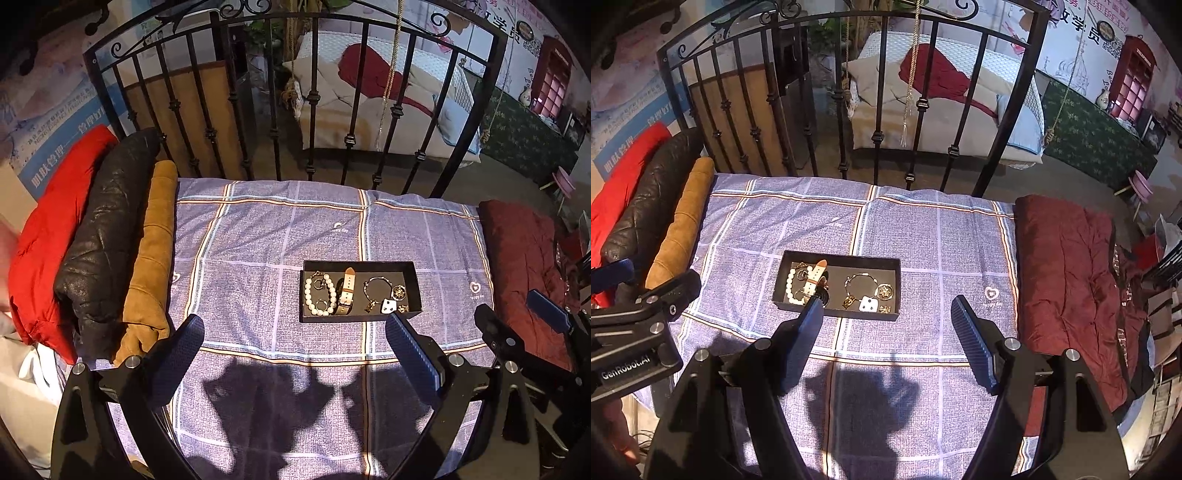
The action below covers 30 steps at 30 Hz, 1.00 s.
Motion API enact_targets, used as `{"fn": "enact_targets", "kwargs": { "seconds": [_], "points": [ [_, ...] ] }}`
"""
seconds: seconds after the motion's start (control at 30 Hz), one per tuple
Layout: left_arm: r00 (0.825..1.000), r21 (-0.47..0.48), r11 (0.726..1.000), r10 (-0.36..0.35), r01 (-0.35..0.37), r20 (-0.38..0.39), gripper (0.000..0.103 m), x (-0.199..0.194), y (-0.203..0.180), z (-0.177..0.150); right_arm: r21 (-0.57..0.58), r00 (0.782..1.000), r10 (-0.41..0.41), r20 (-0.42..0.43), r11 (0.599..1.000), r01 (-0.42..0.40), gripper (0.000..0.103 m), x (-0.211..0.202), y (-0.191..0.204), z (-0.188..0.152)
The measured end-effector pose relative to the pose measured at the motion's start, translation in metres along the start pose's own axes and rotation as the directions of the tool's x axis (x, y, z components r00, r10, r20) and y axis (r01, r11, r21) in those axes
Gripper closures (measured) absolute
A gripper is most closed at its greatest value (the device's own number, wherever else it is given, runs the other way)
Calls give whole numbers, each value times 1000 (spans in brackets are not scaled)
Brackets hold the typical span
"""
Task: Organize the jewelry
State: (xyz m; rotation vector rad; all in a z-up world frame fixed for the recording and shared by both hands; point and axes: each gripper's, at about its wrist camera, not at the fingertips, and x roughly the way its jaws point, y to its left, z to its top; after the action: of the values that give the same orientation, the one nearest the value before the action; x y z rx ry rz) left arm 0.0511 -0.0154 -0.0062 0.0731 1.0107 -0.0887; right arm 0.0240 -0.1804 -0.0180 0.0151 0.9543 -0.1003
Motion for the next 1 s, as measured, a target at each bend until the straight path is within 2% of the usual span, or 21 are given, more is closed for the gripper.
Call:
{"fn": "enact_targets", "kwargs": {
  "seconds": [0.3, 1.0],
  "points": [
    [1000, 14, 1000, -3, 3, 1, 6, -4, -1, -5, 62, 999, 15, -39, 998, -13, 31, -2, -8, -8],
    [1000, 23, 1000, -12, 11, 14, 6, -6, -2, -5, 59, 999, 17, -42, 998, -15, 31, -6, -2, -9]
  ]
}}
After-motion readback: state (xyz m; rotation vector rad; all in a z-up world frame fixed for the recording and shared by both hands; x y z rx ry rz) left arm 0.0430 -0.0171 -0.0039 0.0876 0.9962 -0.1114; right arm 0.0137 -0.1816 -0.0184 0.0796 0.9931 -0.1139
